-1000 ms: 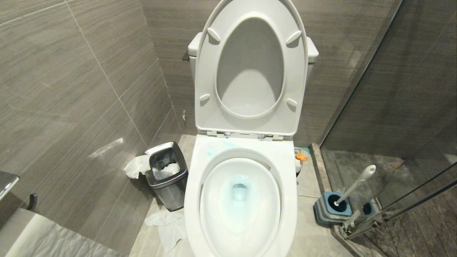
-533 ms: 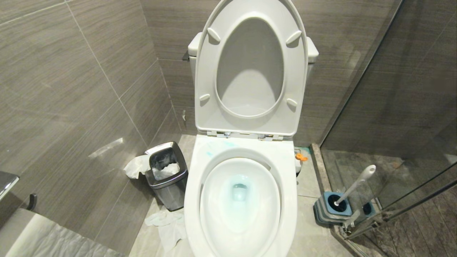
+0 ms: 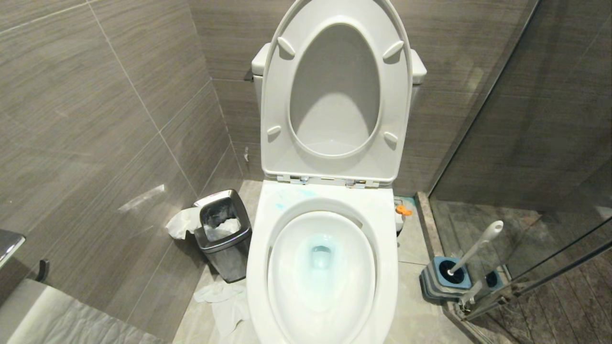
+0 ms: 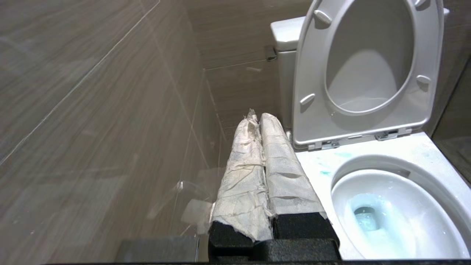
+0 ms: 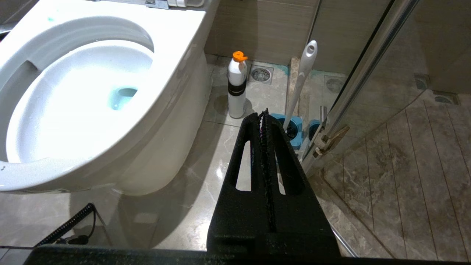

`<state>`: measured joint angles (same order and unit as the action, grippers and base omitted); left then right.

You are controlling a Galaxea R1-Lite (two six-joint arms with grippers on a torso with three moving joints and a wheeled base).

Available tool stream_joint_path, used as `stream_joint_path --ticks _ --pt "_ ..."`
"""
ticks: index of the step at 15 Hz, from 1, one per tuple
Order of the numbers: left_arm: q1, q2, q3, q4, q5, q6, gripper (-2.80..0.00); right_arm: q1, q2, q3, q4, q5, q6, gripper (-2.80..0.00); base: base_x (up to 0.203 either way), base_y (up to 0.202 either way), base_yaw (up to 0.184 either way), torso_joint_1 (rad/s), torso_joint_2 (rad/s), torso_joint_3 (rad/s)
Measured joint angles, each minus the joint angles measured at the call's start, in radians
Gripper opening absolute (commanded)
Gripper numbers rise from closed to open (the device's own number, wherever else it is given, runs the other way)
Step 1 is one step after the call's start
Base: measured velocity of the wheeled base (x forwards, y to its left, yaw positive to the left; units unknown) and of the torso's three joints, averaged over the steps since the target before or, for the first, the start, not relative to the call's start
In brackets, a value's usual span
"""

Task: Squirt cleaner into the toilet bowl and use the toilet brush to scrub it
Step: Flush the toilet

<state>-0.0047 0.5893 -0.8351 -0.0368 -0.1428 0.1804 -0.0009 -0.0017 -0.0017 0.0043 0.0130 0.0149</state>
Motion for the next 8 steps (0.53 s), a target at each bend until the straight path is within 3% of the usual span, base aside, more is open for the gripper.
stream_joint_path --ticks 4,8 --pt "-0.001 0.180 -0.114 -0.013 -0.059 0.009 -2.80 -0.001 0.000 0.000 0.000 0.000 0.000 -2.80 0.000 0.000 0.000 0.000 0.00 0.000" --pt "-0.015 0.385 -0.247 -0.069 -0.070 0.026 -2.80 0.000 0.001 0.000 0.000 0.000 0.001 -2.80 0.000 0.000 0.000 0.000 0.00 0.000"
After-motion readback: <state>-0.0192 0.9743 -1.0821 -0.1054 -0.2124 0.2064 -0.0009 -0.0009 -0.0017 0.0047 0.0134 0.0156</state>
